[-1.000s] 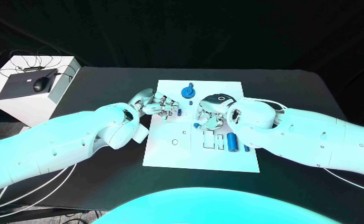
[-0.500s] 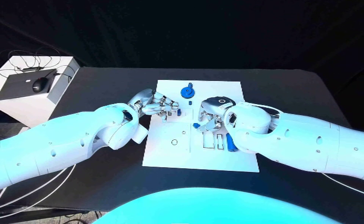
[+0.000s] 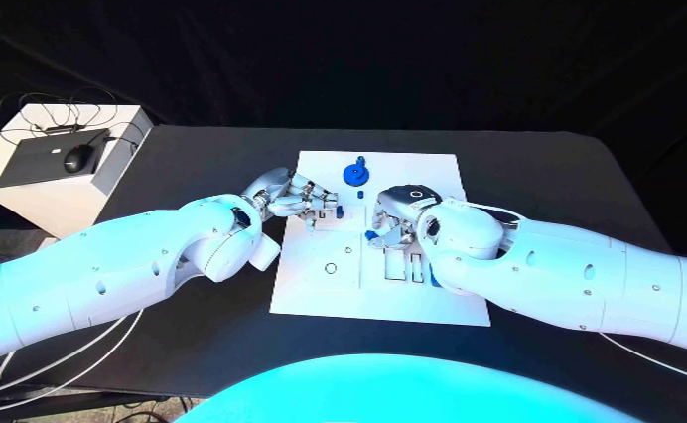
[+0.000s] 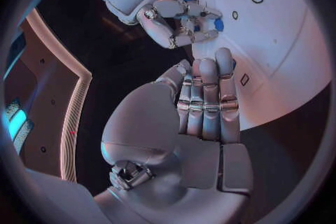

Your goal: Assemble the parts on the task board

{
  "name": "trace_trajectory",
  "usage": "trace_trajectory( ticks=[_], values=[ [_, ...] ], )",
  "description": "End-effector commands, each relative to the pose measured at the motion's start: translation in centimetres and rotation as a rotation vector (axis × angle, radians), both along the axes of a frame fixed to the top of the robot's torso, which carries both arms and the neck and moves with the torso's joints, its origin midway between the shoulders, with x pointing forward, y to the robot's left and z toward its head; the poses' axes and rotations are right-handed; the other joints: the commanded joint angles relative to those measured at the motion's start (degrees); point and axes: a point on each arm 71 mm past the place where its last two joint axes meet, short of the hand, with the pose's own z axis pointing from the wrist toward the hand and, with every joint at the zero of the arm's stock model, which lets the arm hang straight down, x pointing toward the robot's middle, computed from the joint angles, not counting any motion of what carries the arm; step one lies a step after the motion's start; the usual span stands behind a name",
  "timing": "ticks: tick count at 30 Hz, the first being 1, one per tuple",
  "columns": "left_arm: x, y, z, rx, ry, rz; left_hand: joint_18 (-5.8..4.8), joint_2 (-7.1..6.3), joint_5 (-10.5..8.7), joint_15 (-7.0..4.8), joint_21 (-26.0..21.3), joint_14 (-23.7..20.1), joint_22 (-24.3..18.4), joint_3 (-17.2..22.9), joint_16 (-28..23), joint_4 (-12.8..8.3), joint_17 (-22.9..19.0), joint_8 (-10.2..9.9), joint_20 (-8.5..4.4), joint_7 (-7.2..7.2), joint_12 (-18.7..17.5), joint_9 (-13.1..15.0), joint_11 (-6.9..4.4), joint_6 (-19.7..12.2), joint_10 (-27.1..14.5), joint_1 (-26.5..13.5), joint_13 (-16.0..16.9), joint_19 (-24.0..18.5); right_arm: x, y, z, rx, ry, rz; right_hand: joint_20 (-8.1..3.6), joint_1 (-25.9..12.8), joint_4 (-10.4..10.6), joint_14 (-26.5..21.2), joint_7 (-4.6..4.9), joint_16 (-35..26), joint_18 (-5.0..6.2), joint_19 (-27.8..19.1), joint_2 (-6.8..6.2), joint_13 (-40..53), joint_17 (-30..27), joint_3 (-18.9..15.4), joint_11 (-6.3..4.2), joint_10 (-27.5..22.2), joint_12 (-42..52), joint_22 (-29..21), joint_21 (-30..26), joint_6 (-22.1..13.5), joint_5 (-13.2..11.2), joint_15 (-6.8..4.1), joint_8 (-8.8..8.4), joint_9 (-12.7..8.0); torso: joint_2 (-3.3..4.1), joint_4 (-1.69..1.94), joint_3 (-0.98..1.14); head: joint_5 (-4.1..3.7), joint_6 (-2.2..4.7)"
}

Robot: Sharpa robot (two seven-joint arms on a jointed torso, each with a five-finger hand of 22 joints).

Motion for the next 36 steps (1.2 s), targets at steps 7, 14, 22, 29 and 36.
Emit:
trace_trajectory(
  ticks=[7, 14, 22, 29, 36],
  values=[
    [-0.14, -0.17, 0.02, -0.010, 0.009, -0.020, 0.56, 0.23, -0.25, 0.18, -0.42, -0.02, 0.03, -0.24, -0.34, 0.05, -0.09, 0.20, 0.17, 0.02, 0.35, -0.04, -0.04, -0.40, -0.57, 0.34, -0.09, 0.15, -0.26, 0.44, -0.25, -0.002, -0.001, 0.011, -0.65, 1.74, -1.99, 0.24, -0.25, 0.21, -0.87, 1.90, -0.30, 0.15, 0.14, 0.05, -0.31, 0.31, -0.11, -0.27, 0.39, 1.31, -0.26, -0.42, 0.27, 0.15, -0.04, -0.02, 0.02, -0.02, 0.00],
    [-0.16, -0.19, 0.01, -0.010, 0.012, -0.023, 0.57, 0.30, -0.24, 0.17, -0.43, -0.05, 0.06, -0.10, -0.36, -0.18, -0.11, 0.22, 0.17, 0.07, 0.34, -0.04, -0.03, -0.37, -0.62, 0.65, -0.10, 0.13, -0.29, 0.60, -0.31, -0.013, -0.003, 0.018, -0.72, 3.49, -3.75, 0.26, -0.33, 0.11, -0.96, 1.83, -0.30, 0.19, 0.15, -0.10, -0.38, 0.25, -0.23, -0.44, 0.38, 1.74, -0.56, -0.49, 0.33, 0.15, -0.05, -0.04, 0.06, -0.08, 0.00],
    [-0.18, -0.21, -0.01, -0.009, 0.016, -0.025, 0.57, 0.32, -0.23, 0.18, -0.43, -0.07, 0.09, -0.06, -0.36, -0.29, -0.11, 0.21, 0.16, 0.12, 0.33, -0.04, -0.01, -0.40, -0.66, 0.78, -0.11, 0.12, -0.26, 0.60, -0.36, -0.029, -0.010, 0.025, -0.86, 7.69, -7.92, 0.21, -0.34, -0.23, -0.91, 1.73, 1.62, 0.18, 0.02, 0.62, -0.50, 0.08, -0.50, -0.42, 0.49, 2.31, 0.36, -0.60, 0.30, -0.01, -0.04, -0.04, 0.04, -0.11, 0.00],
    [-0.17, -0.23, -0.02, -0.009, 0.016, -0.025, 0.57, 0.38, -0.21, 0.20, -0.45, -0.15, 0.15, 0.01, -0.38, -0.44, -0.13, 0.18, 0.17, 0.18, 0.33, -0.05, 0.01, -0.48, -0.73, 0.92, -0.11, 0.04, -0.24, 0.64, -0.22, -0.015, -0.026, 0.026, -0.94, 8.62, -11.15, 0.21, -0.36, -0.38, -0.69, 1.47, 3.70, 0.21, 0.04, 2.80, -0.57, -0.02, -0.58, 0.28, 0.80, 2.82, 1.20, -0.68, 0.22, -0.17, -0.07, -0.02, 0.04, -0.11, 0.00],
    [-0.18, -0.26, -0.01, -0.010, 0.016, -0.025, 0.56, 0.37, -0.22, 0.22, -0.45, -0.20, 0.19, -0.01, -0.39, -0.46, -0.14, 0.18, 0.19, 0.20, 0.33, -0.05, 0.04, -0.51, -0.77, 0.88, -0.11, -0.01, -0.19, 0.55, -0.02, 0.023, -0.043, 0.024, -0.84, 6.64, -12.47, 0.25, -0.18, -0.44, -0.48, 1.27, 3.84, 0.29, 0.16, 3.61, -0.53, -0.01, -0.57, 1.05, 1.00, 2.38, 5.87, -0.63, 0.13, -0.26, -0.06, -0.03, 0.03, -0.06, 0.00]
  ],
)
